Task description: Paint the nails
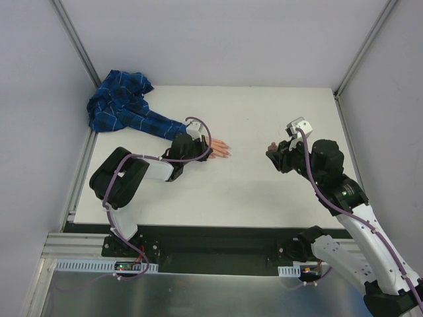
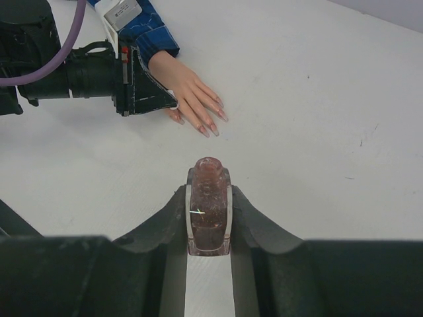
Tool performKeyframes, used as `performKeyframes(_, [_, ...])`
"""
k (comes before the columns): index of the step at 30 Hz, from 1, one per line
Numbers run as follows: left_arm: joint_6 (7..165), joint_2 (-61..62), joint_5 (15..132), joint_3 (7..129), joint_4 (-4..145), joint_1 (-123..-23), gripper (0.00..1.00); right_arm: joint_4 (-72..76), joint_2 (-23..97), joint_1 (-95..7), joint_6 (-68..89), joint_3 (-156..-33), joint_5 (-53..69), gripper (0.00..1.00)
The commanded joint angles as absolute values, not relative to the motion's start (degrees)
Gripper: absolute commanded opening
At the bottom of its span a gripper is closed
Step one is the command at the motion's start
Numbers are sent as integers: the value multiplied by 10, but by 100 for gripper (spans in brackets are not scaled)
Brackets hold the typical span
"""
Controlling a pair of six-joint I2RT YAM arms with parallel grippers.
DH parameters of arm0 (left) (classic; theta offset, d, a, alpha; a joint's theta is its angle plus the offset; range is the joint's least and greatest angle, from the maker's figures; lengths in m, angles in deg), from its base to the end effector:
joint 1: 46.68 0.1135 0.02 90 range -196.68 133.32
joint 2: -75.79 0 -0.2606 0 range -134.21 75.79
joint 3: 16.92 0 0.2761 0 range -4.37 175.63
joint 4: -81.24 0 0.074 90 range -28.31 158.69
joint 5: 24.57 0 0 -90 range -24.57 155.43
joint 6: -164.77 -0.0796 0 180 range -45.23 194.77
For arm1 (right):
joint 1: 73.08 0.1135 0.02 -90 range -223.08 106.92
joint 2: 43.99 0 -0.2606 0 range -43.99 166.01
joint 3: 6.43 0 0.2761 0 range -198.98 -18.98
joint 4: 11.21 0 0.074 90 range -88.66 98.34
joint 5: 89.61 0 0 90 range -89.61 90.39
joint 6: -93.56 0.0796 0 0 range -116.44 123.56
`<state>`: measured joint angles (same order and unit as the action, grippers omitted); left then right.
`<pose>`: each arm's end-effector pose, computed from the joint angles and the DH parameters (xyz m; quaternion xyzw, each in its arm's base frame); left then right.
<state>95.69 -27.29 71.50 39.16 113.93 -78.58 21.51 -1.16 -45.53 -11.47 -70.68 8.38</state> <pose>0.3485 -0.2268 0.1276 0.1078 0.7818 -0.3100 0.5301 0.2039 0.1189 0.3615 -0.3212 0.7027 0.1225 0.6229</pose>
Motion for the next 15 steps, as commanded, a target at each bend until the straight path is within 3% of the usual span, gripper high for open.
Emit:
performKeyframes(1, [939,-275,709,405,1166,-789,0,180,-10,-460,-109,-710,94,0])
performKeyframes(15, [928,-286,726,407,1174,-798,0,174,-5,-461,-106,-708,102,0])
